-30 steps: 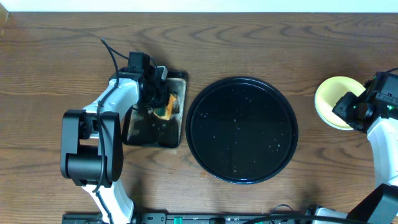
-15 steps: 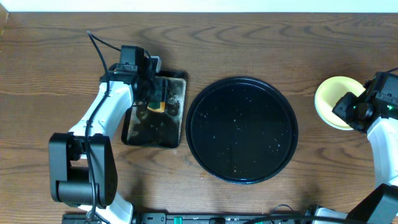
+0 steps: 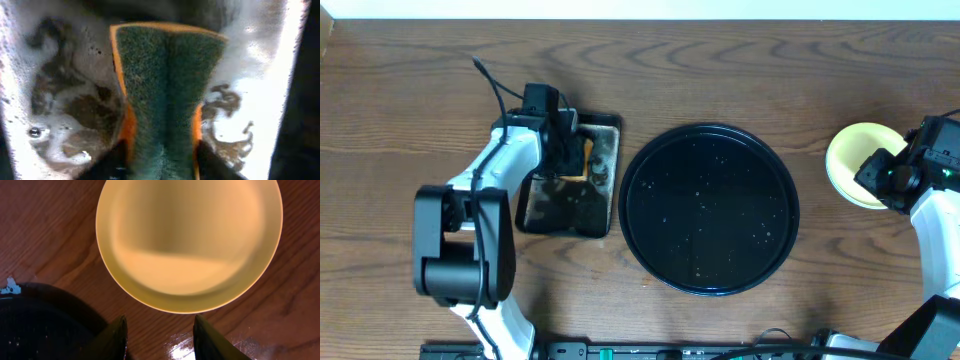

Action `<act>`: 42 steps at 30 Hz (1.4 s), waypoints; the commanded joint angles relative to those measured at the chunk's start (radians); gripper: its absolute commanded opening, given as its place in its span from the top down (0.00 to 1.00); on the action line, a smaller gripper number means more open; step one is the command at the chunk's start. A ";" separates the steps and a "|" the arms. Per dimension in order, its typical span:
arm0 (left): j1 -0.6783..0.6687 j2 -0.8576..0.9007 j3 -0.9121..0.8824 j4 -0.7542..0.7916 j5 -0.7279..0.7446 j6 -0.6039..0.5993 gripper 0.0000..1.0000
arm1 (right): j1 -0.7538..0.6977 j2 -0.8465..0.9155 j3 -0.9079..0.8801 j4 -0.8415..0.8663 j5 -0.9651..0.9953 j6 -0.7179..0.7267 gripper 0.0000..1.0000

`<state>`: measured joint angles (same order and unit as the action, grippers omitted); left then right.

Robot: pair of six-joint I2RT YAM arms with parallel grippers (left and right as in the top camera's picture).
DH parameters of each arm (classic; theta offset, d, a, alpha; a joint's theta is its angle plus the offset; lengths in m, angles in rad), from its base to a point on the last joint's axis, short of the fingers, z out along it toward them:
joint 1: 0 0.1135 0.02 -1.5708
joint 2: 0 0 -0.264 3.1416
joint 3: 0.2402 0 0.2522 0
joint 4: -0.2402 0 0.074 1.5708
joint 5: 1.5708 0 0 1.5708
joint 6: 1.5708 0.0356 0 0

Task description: Clean dirty plates on tray and stack at the side

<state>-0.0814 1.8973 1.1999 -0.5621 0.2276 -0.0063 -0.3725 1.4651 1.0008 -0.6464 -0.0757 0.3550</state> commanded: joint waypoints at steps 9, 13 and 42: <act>0.001 -0.006 -0.005 -0.050 -0.008 -0.037 0.92 | 0.008 -0.006 -0.002 0.000 -0.004 -0.013 0.59; 0.002 -0.078 0.002 -0.051 -0.008 -0.037 0.75 | 0.008 -0.006 -0.002 0.000 -0.005 -0.013 0.59; 0.003 -0.282 0.034 -0.432 -0.276 -0.328 0.14 | 0.364 -0.006 0.000 -0.037 -0.182 -0.399 0.01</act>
<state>-0.0803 1.6363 1.2034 -0.9337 -0.0372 -0.3130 -0.0147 1.4651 1.0016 -0.6323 -0.2665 -0.0345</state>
